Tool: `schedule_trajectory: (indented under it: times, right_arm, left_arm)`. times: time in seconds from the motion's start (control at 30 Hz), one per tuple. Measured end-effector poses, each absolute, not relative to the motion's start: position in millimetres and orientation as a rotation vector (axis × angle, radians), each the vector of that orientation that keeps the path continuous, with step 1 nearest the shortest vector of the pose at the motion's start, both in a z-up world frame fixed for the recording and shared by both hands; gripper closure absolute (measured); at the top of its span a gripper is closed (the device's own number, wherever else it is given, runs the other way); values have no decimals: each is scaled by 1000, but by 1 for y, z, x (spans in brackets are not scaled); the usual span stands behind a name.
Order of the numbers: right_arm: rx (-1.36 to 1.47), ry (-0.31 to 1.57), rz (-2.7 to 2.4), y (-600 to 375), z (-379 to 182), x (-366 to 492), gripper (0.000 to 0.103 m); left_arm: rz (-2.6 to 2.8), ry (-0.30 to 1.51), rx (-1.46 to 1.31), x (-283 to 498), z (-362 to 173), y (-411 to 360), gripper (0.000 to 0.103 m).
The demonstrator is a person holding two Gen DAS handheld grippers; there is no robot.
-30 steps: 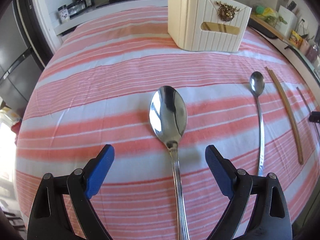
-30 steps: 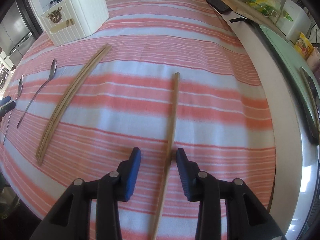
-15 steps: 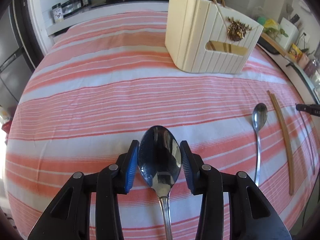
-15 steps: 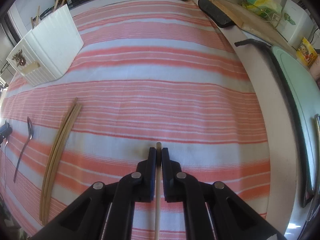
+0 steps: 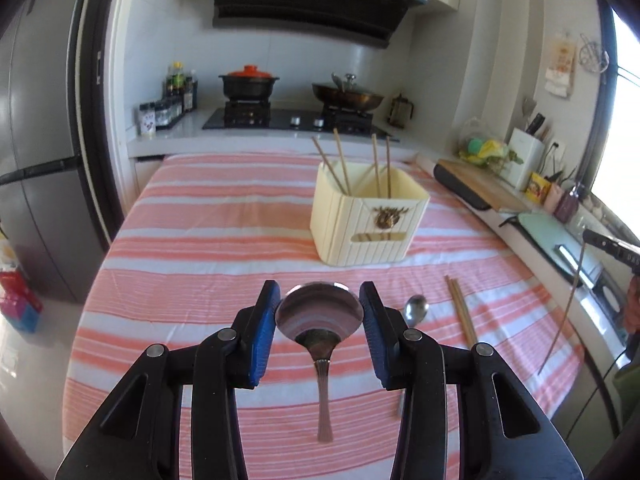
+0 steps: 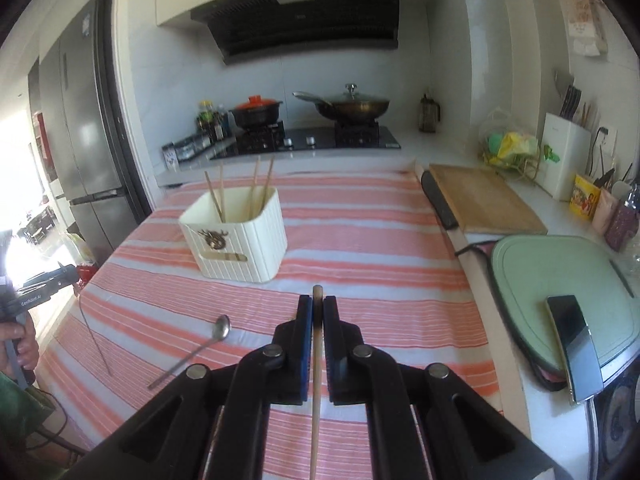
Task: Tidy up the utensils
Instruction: 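Carry the spoon and chopstick to the cream holder and lower them inside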
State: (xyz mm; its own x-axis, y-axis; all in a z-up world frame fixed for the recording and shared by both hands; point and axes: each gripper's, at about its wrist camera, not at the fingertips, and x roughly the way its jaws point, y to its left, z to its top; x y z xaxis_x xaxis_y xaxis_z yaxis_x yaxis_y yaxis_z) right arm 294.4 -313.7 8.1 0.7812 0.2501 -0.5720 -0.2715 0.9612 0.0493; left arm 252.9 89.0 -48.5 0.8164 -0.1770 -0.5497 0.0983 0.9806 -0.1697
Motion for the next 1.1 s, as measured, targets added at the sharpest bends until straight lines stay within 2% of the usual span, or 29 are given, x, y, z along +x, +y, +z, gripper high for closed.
schedule_trajectory:
  times: [0.47,1.1]
  right_arm:
    - [-55,326,313,-280,59,244,98]
    - [-55,370,358,-258,63,279,98]
  left_arm:
    - [-221,492,-163,232,-1,74,62]
    - [-259,494,-210,260,22,86,62]
